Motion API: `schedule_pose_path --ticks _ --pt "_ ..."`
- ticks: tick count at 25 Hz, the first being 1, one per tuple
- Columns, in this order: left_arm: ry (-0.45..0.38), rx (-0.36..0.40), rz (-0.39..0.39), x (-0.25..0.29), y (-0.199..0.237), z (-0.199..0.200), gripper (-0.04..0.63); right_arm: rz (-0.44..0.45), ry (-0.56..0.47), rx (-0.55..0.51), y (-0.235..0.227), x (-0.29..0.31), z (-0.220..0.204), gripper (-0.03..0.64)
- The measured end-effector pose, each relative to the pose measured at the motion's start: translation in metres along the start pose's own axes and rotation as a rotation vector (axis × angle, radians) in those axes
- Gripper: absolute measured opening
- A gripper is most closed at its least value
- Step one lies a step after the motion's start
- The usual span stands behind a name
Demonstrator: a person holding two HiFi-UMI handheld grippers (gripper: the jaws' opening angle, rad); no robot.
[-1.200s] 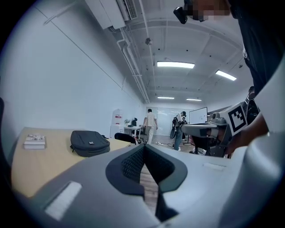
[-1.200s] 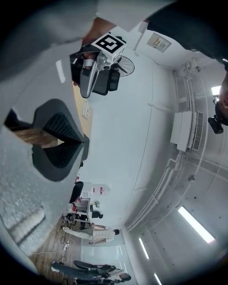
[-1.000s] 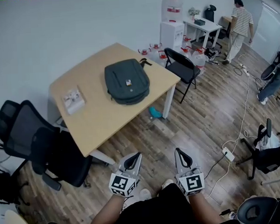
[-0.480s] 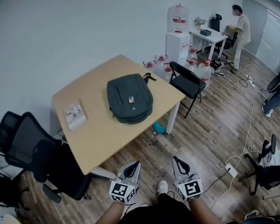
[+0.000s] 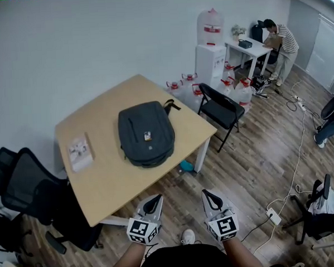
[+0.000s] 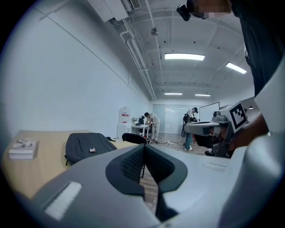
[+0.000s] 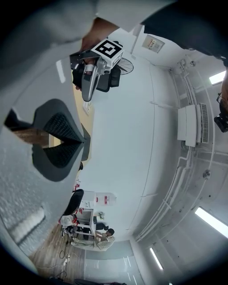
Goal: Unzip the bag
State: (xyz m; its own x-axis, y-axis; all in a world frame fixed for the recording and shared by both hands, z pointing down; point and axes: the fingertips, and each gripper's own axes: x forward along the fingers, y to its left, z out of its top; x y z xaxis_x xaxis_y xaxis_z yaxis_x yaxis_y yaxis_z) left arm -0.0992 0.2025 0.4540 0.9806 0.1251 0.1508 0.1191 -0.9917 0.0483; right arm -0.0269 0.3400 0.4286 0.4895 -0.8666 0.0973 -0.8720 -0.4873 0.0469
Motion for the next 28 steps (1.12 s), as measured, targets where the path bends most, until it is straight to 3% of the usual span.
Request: schedule_pose_path --ticks 13,28 --pt "0.026 -0.029 0.115 0.040 0.026 -0.004 0.018 0.119 0.041 0.003 -0.036 0.046 -0.013 0.003" --pt "0.062 -0.095 0.268 0.062 0.158 -0.021 0.018 0.301 0.064 -0.054 -0.007 0.199 -0.003 0.003"
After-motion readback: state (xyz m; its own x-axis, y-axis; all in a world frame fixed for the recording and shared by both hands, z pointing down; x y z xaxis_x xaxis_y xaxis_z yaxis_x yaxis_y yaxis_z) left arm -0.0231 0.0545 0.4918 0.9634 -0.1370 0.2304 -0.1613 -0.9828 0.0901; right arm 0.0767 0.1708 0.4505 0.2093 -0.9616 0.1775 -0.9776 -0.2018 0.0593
